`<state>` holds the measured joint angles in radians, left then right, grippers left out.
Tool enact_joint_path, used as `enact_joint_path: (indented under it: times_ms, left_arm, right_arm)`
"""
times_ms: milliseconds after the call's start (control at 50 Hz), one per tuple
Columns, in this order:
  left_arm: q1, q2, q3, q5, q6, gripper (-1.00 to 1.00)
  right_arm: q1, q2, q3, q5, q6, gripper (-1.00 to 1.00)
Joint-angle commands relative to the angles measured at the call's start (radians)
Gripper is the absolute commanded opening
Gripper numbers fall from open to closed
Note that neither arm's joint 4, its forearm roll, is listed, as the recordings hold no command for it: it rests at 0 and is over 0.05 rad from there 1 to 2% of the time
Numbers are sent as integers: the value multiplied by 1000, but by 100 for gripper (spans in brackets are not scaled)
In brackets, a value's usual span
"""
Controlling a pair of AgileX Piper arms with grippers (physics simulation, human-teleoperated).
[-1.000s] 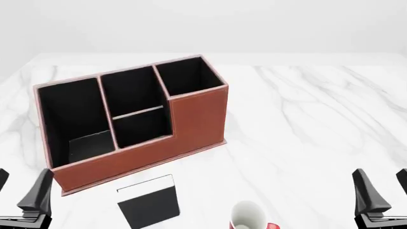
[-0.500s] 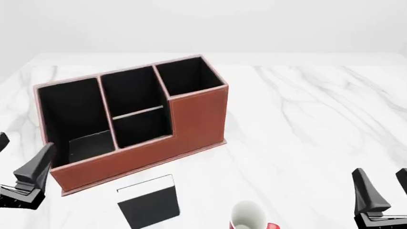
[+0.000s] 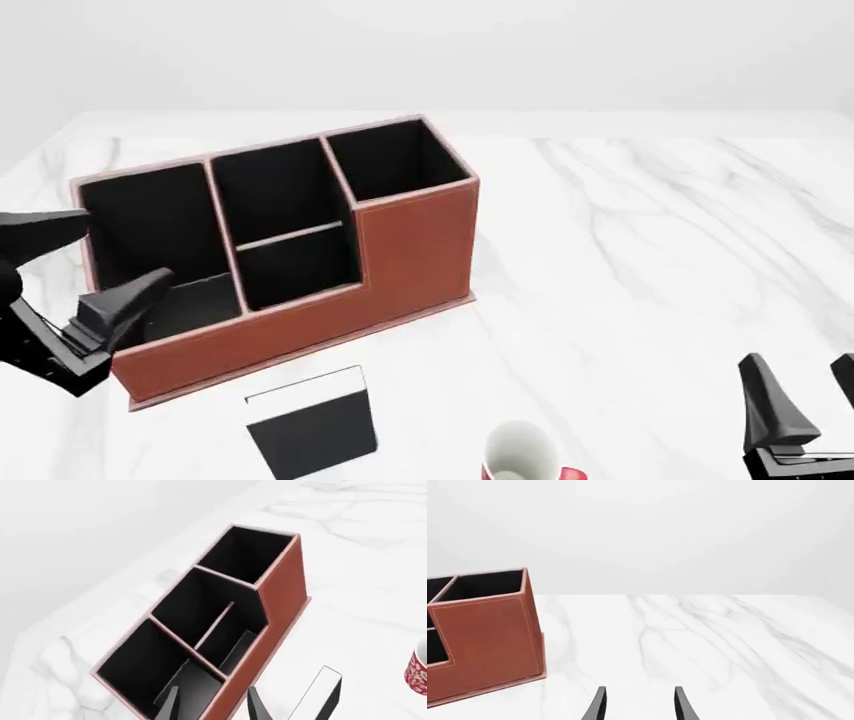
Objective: Pick up the book and place it in the front compartment of the caddy.
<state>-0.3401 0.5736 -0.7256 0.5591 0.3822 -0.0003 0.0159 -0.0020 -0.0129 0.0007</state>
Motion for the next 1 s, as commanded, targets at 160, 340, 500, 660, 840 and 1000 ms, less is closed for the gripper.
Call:
enact_joint_path:
  times_ms: [160,340,500,660,840,1000]
  left_arm:
    - [-84,148,-178,241,171,100]
    - [-119,216,-270,350,234,100]
    - [-134,320,-419,488,271,100]
    - [-149,389,-438,561,330,100]
    - [-129,443,-453,651,389,100]
    - [-231,545,-512,661,265,100]
  right_arm:
    - [0,-3,0,3,0,100]
    - [0,-3,0,3,0,100]
    - [0,-3,0,3,0,100]
    - [0,-3,0,3,0,100]
    - [0,-3,0,3,0,100]
    - [0,-3,0,3,0,100]
